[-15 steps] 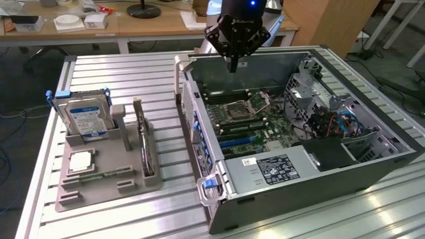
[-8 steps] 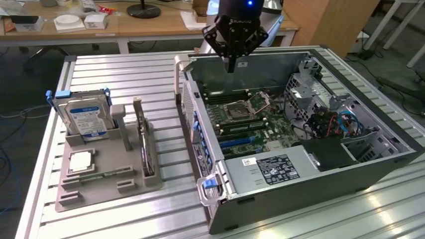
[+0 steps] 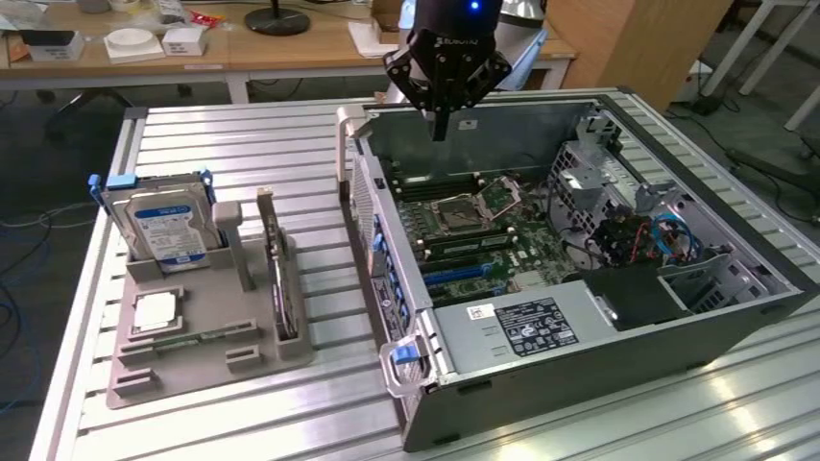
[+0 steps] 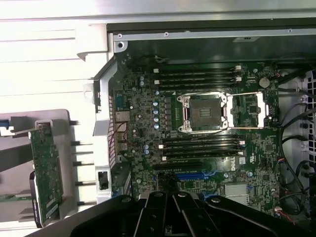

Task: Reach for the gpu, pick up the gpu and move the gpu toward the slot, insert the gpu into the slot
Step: 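Reach for the gpu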

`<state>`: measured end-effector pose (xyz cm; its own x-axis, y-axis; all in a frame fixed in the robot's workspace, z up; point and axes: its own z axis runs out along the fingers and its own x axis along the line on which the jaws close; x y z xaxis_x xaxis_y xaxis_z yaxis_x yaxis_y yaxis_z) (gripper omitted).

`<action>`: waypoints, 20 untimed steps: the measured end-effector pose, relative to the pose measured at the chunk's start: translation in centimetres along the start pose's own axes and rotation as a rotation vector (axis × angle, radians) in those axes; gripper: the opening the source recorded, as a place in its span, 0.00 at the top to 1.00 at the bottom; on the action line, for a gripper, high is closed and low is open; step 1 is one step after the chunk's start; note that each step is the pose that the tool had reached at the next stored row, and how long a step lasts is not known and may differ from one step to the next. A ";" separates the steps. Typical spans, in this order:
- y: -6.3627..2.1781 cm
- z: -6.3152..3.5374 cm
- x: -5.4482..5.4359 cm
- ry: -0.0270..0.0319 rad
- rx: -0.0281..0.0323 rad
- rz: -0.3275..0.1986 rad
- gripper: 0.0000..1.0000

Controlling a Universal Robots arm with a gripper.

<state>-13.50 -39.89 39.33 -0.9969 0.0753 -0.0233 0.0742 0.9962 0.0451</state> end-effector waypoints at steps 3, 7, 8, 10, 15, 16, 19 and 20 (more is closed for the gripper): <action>-0.01 -0.01 0.2 0.0000 0.0001 0.000 0.90; -0.03 -0.01 0.4 0.0000 0.0001 0.000 0.90; -0.03 -0.01 0.4 0.0000 0.0000 0.000 0.90; -0.04 -0.02 0.5 0.0000 0.0000 0.000 0.90; -0.07 -0.03 0.8 0.0001 0.0001 0.000 0.90; -0.08 -0.03 0.9 0.0000 0.0000 0.000 0.90; -0.09 -0.03 1.1 0.0001 0.0001 0.000 0.90; -0.10 -0.04 1.2 0.0000 0.0000 0.000 0.90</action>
<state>-14.73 -39.90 39.33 -0.9969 0.0753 -0.0233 0.0742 0.9962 0.0451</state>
